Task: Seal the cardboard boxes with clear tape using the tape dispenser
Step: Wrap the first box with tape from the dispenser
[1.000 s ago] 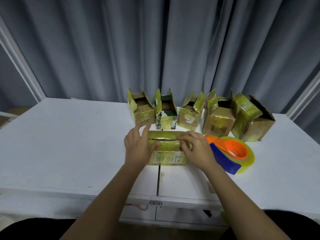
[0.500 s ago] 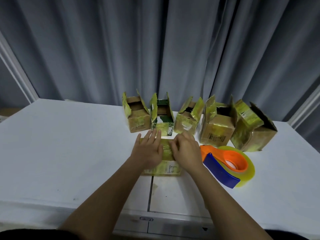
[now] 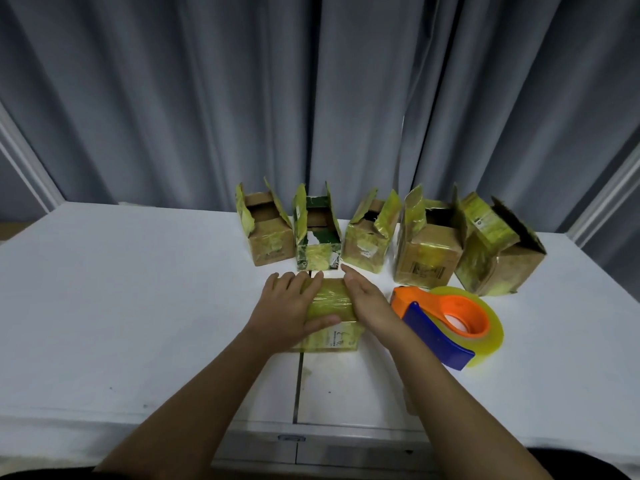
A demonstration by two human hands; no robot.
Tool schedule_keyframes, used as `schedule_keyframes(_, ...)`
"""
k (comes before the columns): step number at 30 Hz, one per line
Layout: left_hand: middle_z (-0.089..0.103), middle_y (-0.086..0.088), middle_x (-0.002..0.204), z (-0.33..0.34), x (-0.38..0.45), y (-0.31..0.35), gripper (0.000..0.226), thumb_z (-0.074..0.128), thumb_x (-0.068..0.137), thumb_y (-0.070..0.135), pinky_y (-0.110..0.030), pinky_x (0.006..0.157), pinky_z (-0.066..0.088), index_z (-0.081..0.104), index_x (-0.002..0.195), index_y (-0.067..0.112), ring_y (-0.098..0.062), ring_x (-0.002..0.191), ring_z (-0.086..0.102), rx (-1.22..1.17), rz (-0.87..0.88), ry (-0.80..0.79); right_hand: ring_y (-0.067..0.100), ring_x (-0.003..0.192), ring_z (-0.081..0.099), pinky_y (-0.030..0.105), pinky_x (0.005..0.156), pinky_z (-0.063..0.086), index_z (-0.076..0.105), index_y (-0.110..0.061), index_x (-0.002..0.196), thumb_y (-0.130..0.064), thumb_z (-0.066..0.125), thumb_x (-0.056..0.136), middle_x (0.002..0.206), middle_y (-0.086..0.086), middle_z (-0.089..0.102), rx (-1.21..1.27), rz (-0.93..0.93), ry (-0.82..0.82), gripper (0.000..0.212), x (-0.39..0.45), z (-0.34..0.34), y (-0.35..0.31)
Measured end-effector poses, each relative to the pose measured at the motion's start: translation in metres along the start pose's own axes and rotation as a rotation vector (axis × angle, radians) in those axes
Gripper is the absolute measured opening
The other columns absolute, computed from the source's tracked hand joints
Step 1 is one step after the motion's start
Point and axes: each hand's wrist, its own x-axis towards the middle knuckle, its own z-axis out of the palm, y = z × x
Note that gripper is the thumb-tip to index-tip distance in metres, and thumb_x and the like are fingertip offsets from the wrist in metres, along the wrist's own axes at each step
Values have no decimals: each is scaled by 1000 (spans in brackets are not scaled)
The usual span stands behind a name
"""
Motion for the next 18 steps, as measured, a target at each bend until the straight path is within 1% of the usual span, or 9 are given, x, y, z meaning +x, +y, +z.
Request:
schedule_keyframes(1, 65, -12, 112, 0, 0, 0, 88, 14, 89, 74, -48, 90, 46, 58, 128, 9, -32, 97, 62, -3, -9, -5, 13, 124, 47, 31, 103, 41, 44, -25, 141, -35, 36, 103, 139, -4, 47, -9, -50, 63, 40, -5, -5, 1)
schedule_keyframes(3, 63, -11, 118, -2, 0, 1, 91, 8, 88, 76, -53, 100, 39, 54, 133, 11, -32, 105, 60, -21, -26, -15, 11, 122, 46, 26, 98, 37, 51, -22, 136, -29, 46, 101, 131, -8, 48, -147, -200, 255, 36, -20, -24, 3)
schedule_keyframes(4, 60, -10, 125, -4, 1, 2, 95, 3, 85, 78, -55, 106, 31, 49, 137, 13, -32, 114, 56, -26, -35, -24, 15, 120, 47, 26, 96, 36, 56, -19, 131, -23, 52, 98, 128, -4, 52, -285, -275, 350, 33, -27, -36, 7)
schedule_keyframes(6, 43, -6, 145, -6, 1, 4, 104, -12, 76, 81, -52, 116, 5, 30, 148, 20, -28, 137, 35, 15, -44, -39, 25, 118, 46, 24, 93, 31, 60, -15, 124, -18, 62, 91, 124, 5, 55, -559, -312, 446, 34, -41, -63, 19)
schedule_keyframes(8, 22, -1, 157, -9, 1, 6, 108, -21, 66, 81, -46, 115, -12, 12, 152, 25, -21, 146, 11, 50, -42, -76, 30, 117, 42, 29, 93, 29, 55, -15, 127, -28, 66, 86, 125, 10, 52, -766, -176, 455, 44, -51, -84, 32)
schedule_keyframes(10, 11, 1, 160, -13, 2, 9, 106, -23, 64, 79, -44, 114, -18, 4, 152, 27, -16, 148, 1, 55, -27, -114, 31, 120, 39, 39, 98, 29, 48, -16, 131, -42, 67, 83, 129, 10, 48, -934, -14, 424, 58, -58, -97, 44)
schedule_keyframes(11, 9, 2, 160, -13, 2, 11, 106, -25, 64, 78, -44, 114, -18, 3, 152, 26, -15, 148, -1, 56, -21, -119, 31, 122, 39, 42, 101, 27, 44, -16, 133, -46, 65, 83, 131, 9, 47, -989, 28, 399, 62, -61, -100, 49)
schedule_keyframes(14, 6, 2, 161, -14, -1, 19, 110, -34, 63, 74, -44, 115, -15, 3, 152, 21, -14, 147, -4, 58, -24, -103, 28, 118, 51, 45, 107, 21, 35, -15, 137, -45, 58, 88, 129, 6, 54, -1004, 26, 364, 62, -63, -103, 58)
schedule_keyframes(18, -3, -2, 161, -14, -5, 32, 110, -31, 63, 74, -47, 113, -18, -3, 152, 14, -16, 147, -10, -3, -108, -114, 25, 98, 63, 42, 102, 27, 30, -15, 138, -48, 50, 93, 102, 2, 68, -1097, 11, 374, 59, -62, -103, 55)
